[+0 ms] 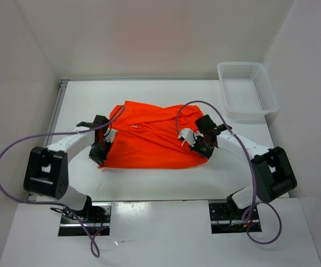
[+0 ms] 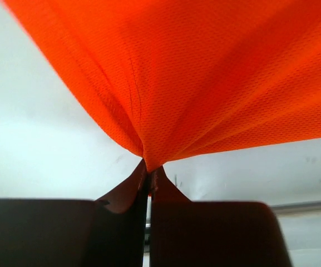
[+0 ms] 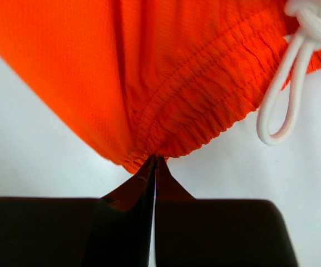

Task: Fold and stack the shorts
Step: Flatten the shorts out

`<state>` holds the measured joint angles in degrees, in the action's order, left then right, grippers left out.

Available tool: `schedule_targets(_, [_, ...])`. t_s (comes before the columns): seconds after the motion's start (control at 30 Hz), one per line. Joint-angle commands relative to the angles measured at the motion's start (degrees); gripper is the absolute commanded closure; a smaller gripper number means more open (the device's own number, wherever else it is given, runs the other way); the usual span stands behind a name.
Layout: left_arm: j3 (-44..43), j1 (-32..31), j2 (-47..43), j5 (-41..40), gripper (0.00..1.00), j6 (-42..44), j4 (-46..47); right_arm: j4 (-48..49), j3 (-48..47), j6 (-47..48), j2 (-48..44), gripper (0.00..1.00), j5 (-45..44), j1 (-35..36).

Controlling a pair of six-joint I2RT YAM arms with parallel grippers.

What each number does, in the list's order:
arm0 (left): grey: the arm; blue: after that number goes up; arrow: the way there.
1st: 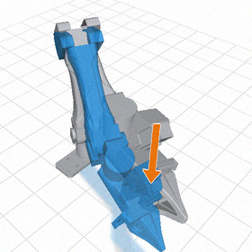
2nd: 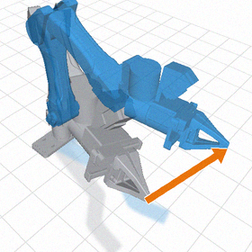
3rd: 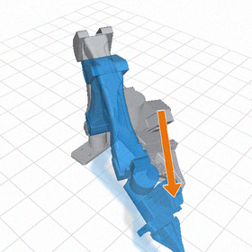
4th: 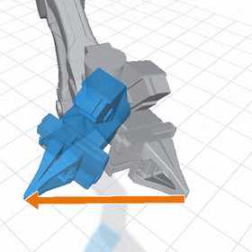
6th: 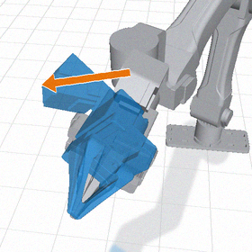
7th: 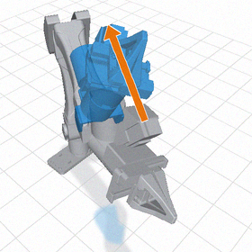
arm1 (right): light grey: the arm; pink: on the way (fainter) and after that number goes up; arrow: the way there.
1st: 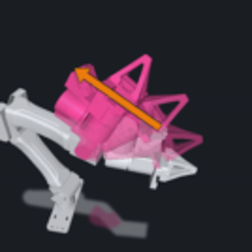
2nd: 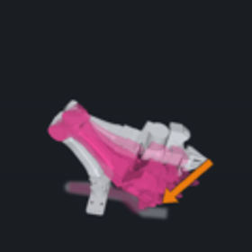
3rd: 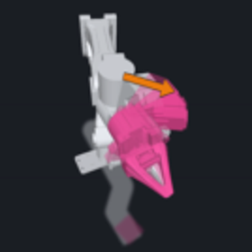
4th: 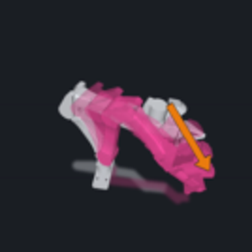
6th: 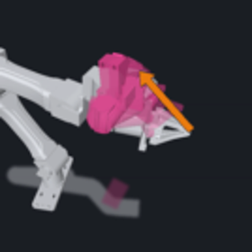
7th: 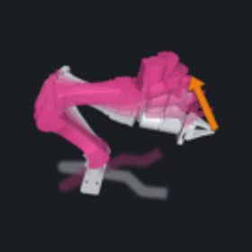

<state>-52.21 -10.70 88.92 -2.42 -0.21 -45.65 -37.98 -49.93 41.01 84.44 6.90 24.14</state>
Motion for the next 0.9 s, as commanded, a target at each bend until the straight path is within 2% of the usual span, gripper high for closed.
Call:
schedule_targets(0.0, [1.32, 0.42, -9.11, -4.7, 1.0, 0.21, -6.9, -10.27, 0.54, 3.99, -5.94, 1.0, 2.41, 0.47])
schedule_targets(0.1, [2.02, -1.51, -11.66, -1.74, 1.0, 0.21, -11.3, -14.92, -1.92, 6.08, -7.36, 1.0, 5.93, 0.47])
schedule_targets(0.13, [2.02, -1.52, -11.67, -0.76, 0.94, 0.21, -12.0, -15.63, -1.92, 6.09, -7.36, 0.98, 5.94, 0.47])
schedule_targets(0.17, [2.02, -1.52, -11.67, 0.03, 0.87, 0.21, -12.88, -16.25, -1.92, 6.09, -7.89, 0.81, 5.94, 0.47])
schedule_targets(0.2, [2.02, -2.13, -11.06, 0.56, 0.75, 0.21, -12.89, -16.25, -1.92, 6.09, -7.89, 0.63, 4.98, 0.47])
schedule_targets(0.23, [1.5, -2.13, -11.05, 0.57, 0.65, 0.21, -13.76, -16.25, -1.92, 6.09, -9.02, 0.4, 2.62, 0.47])
schedule_targets(0.27, [1.49, -2.13, -11.05, 0.57, 0.53, 0.21, -14.29, -16.25, -1.92, 6.09, -9.73, 0.26, 1.55, 0.47])
schedule_targets(0.37, [-1.39, -0.82, -11.58, 1.53, 0.46, 0.21, -14.3, -12.66, -4.11, 1.19, -14.12, 0.13, -0.13, 0.47])
schedule_targets(0.4, [-3.15, 1.1, -10.28, 3.1, 0.42, 0.21, -13.6, -11.34, -6.9, -0.13, -14.83, 0.13, 0.92, 0.47])
schedule_targets(0.47, [-10.43, 3.04, -7.29, 4.78, 0.42, 0.21, -10.26, -4.61, -10.77, -6.1, -15.36, 0.13, 2.77, 0.47])
schedule_targets(0.53, [-16.23, 6.03, -1.14, 9.08, 0.41, 0.21, -5.08, 0.86, -13.25, -13.63, -12.14, 0.15, 5.04, 0.47])
schedule_targets(0.57, [-22.44, 6.74, 3.84, 10.57, 0.39, 0.21, -3.24, 5.67, -15.78, -16.12, -10.46, 0.19, 5.75, -0.05])
schedule_targets(0.63, [-29.67, 7.36, 9.57, 14.79, 0.39, 0.21, -1.02, 9.74, -19.13, -21.91, -5.03, 0.23, 7.33, -1.28])
schedule_targets(0.67, [-33.45, 7.36, 15.43, 16.2, 0.37, 0.21, -0.41, 12.63, -20.28, -23.51, -3.16, 0.27, 7.34, -1.99])
schedule_targets(0.7, [-41.06, 7.36, 18.45, 17.78, 0.37, 0.21, -0.41, 13.62, -21.42, -25.0, -1.23, 0.28, 8.21, -3.12])
schedule_targets(0.8, [-51.47, 7.36, 29.52, 23.06, 0.34, 0.21, 0.73, 17.3, -26.08, -33.52, 7.82, 0.32, 12.69, -10.5])
schedule_targets(0.87, [-60.18, 6.83, 36.36, 24.64, 0.33, 0.21, 1.61, 19.6, -28.29, -38.09, 13.43, 0.35, 12.71, -14.8])
